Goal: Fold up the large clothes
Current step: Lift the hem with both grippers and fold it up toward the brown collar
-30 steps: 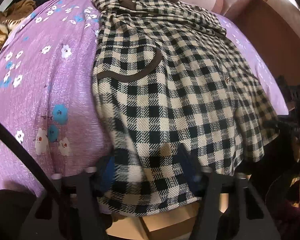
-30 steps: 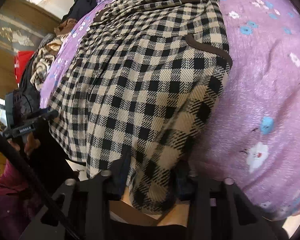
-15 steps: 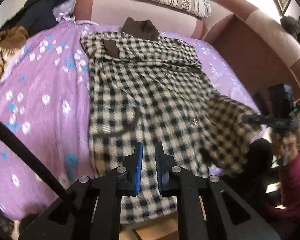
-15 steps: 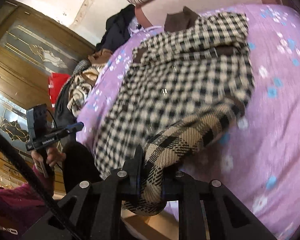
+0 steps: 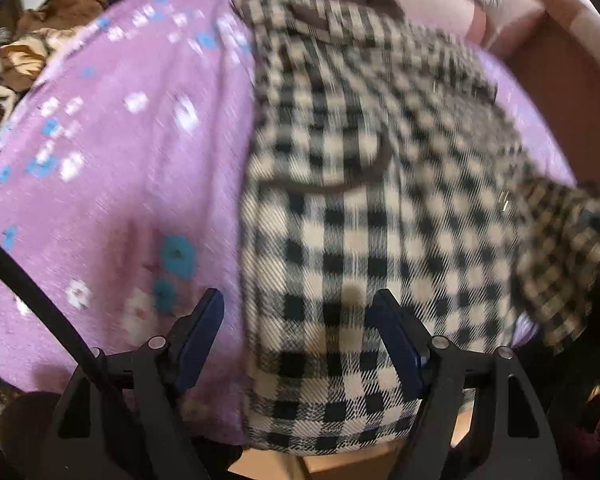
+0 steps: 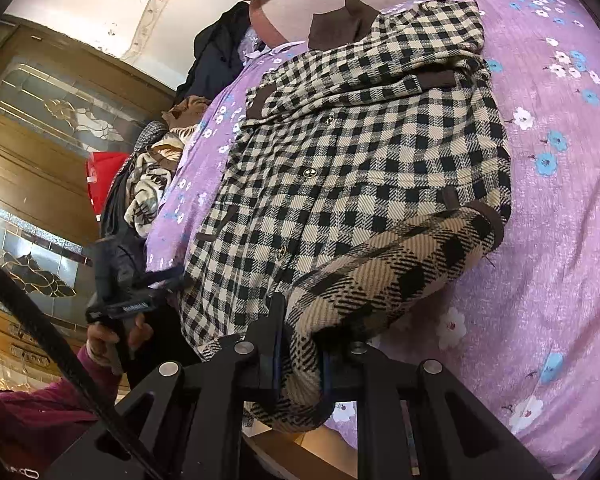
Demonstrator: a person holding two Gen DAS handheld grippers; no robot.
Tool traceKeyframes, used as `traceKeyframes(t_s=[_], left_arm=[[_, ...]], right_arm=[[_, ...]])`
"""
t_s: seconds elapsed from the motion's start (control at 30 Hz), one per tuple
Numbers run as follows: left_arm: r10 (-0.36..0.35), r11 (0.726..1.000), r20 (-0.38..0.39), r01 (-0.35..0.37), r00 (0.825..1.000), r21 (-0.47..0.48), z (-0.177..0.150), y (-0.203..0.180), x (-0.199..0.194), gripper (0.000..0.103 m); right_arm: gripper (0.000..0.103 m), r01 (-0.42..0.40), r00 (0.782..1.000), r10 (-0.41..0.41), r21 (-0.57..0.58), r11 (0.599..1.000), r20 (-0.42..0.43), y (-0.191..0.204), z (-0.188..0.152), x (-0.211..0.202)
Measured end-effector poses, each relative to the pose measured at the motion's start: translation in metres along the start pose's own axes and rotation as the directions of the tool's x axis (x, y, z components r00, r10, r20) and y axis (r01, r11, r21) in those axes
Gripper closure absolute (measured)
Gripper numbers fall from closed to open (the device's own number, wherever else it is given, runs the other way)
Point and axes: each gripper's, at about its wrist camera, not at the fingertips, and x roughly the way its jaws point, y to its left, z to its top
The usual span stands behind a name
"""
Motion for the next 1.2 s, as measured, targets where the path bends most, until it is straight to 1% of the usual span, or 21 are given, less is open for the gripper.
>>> traceKeyframes(t_s=[0.03,0.07,0.1,0.13,0.17,0.2,0.27,0.3,0.37,0.43,0.47,0.53,0.57,0.6,0.63,0.67,0.77,0.8,0.9,1.07,1.2], left_arm=[[0.036,0.999,-0.019,-0.036,0.999,0.021,-0.002,-0.005,0.005,0.029],[0.056,0.998,-0.012,-0.056,0.998,0.034,-0.004,-0.008,0.005,0.030],[0.036,0.999,-0.019,-0.036,0.999,0.038,-0.006,-0.012,0.003,0.033],[-0.065,0.998,-0.040,0.066,0.997,0.024,-0.009,-0.017,0.000,0.036],[-0.135,0.991,-0.043,0.135,0.990,0.011,-0.011,-0.020,-0.004,0.040],[-0.183,0.983,-0.035,0.184,0.982,0.010,-0.013,-0.025,-0.010,0.040],[-0.149,0.987,-0.014,0.150,0.989,0.063,-0.013,-0.032,-0.015,0.040],[-0.139,0.988,-0.021,0.140,0.990,0.070,-0.013,-0.032,-0.012,0.040],[-0.134,0.991,-0.056,0.135,0.989,0.012,-0.013,-0.022,-0.001,0.040],[-0.156,0.988,-0.051,0.155,0.986,-0.023,-0.015,-0.015,0.003,0.040],[-0.157,0.987,-0.049,0.156,0.986,-0.028,-0.015,-0.015,0.002,0.040],[-0.149,0.989,-0.071,0.150,0.986,0.012,-0.015,-0.021,-0.001,0.040],[-0.158,0.986,-0.071,0.161,0.985,0.041,-0.016,-0.023,-0.006,0.051],[-0.152,0.986,-0.066,0.157,0.986,0.065,-0.014,-0.027,-0.010,0.067],[-0.142,0.986,-0.063,0.146,0.988,0.081,-0.010,-0.031,-0.013,0.074],[-0.150,0.984,-0.057,0.154,0.987,0.084,-0.006,-0.032,-0.017,0.082],[-0.215,0.975,-0.041,0.217,0.976,0.055,0.004,-0.024,-0.029,0.097],[-0.233,0.971,-0.029,0.234,0.972,0.050,0.007,-0.022,-0.034,0.097],[-0.233,0.970,0.002,0.232,0.973,0.071,0.014,-0.021,-0.046,0.097],[-0.233,0.971,-0.023,0.233,0.972,0.046,0.013,-0.025,-0.035,0.097],[-0.283,0.959,0.020,0.282,0.959,0.039,0.023,-0.030,-0.049,0.097]], right_arm=[[0.087,-0.001,1.000,0.001,0.001,1.000,0.003,-0.001,-0.001,-0.001],[0.087,-0.001,1.000,0.001,0.002,1.000,0.005,-0.001,-0.001,-0.002],[0.087,-0.002,1.000,0.002,0.003,1.000,0.006,-0.002,-0.001,-0.003],[0.087,-0.004,1.000,0.004,0.005,1.000,0.005,-0.003,-0.002,-0.005],[0.087,-0.005,1.000,0.005,0.008,1.000,0.004,-0.004,-0.002,-0.005],[0.087,-0.005,1.000,0.005,0.011,1.000,0.002,-0.005,-0.003,-0.004],[0.087,-0.005,1.000,0.005,0.013,1.000,0.000,-0.006,-0.002,-0.004],[0.087,-0.004,1.000,0.004,0.013,1.000,-0.001,-0.006,-0.002,-0.002],[0.087,-0.003,1.000,0.003,0.013,1.000,-0.003,-0.005,-0.002,0.000],[0.085,0.000,1.000,0.000,0.009,1.000,-0.012,-0.004,-0.003,0.003],[0.085,0.003,1.000,-0.002,0.007,1.000,-0.022,-0.004,-0.003,0.005],[0.085,0.012,0.999,-0.012,0.009,1.000,-0.052,-0.006,-0.006,0.014],[0.085,0.019,0.998,-0.019,0.012,1.000,-0.065,-0.007,-0.007,0.017],[0.085,0.027,0.997,-0.026,0.008,1.000,-0.073,-0.007,-0.007,0.020],[0.085,0.034,0.996,-0.035,-0.006,0.999,-0.079,-0.006,-0.007,0.022],[0.086,0.036,0.997,-0.038,-0.024,0.999,-0.070,-0.002,-0.007,0.021],[0.087,0.001,1.000,-0.003,-0.054,0.999,-0.029,0.007,-0.001,0.012],[0.087,-0.006,1.000,0.005,-0.065,0.998,-0.009,0.011,0.003,0.007],[0.087,-0.014,1.000,0.015,-0.075,0.997,0.016,0.016,0.013,-0.001],[0.087,-0.012,1.000,0.014,-0.079,0.997,0.026,0.018,0.020,-0.004],[0.087,-0.020,0.999,0.024,-0.074,0.997,0.049,0.018,0.025,-0.011]])
